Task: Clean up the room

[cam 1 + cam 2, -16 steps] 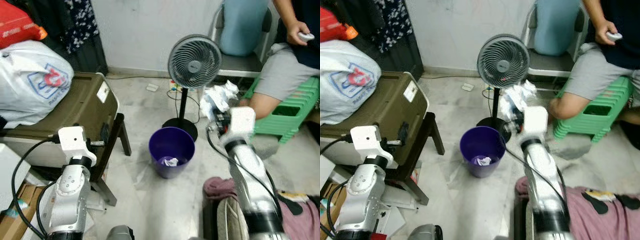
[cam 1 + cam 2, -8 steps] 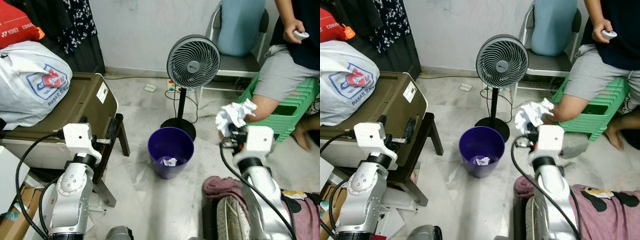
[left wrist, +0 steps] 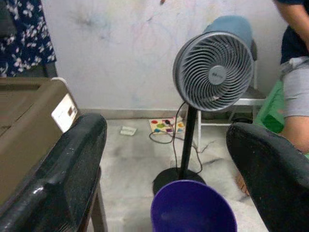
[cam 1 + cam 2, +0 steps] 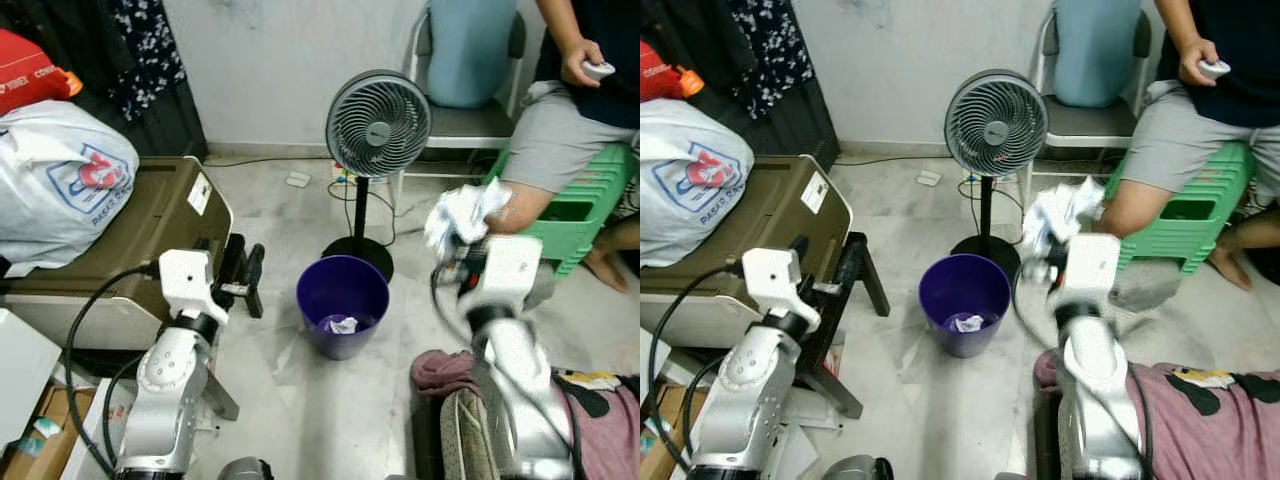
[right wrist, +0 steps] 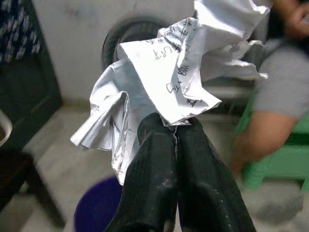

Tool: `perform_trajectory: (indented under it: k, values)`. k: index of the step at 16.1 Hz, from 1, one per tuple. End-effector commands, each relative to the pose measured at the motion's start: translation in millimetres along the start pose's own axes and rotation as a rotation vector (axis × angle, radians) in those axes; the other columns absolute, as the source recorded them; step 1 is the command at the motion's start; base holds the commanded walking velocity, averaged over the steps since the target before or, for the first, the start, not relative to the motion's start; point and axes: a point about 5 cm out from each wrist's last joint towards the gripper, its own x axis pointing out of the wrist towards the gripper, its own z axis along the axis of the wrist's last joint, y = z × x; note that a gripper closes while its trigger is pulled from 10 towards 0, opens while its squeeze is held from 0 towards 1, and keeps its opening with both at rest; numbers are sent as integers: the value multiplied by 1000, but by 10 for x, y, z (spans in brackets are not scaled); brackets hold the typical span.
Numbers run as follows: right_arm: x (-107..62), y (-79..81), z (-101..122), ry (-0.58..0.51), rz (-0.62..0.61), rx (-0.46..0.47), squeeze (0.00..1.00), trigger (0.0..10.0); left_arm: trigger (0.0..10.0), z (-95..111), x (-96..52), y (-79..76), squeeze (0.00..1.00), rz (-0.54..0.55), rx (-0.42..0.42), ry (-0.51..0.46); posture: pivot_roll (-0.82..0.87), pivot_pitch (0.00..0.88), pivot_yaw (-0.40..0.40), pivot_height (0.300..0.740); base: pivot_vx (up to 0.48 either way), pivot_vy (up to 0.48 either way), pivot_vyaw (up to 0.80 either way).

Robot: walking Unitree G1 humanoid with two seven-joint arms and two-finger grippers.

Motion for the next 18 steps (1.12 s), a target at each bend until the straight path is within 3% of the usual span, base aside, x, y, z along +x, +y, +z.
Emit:
perform_trajectory:
  k: [1, 6, 12, 18]
  values:
    - [-12, -23, -3, 15, -4, 16, 0, 10000, 10000, 50, -6, 3, 0, 4, -3, -11, -197, 0, 38, 740, 0, 0, 0]
    - [63, 51, 20, 12, 51, 6, 0, 10000, 10000, 55, -22, -4, 0, 14, -21, -7, -178, 0, 25, 740, 0, 0, -279]
    - [125, 107, 54, 0, 93, -18, 0, 10000, 10000, 63, -33, -11, 0, 26, -28, -2, -166, 0, 11, 740, 0, 0, 755]
    - [141, 106, 50, 1, 91, 3, 0, 10000, 10000, 76, -29, -35, 0, 0, -29, -9, -167, 0, 9, 740, 0, 0, 0]
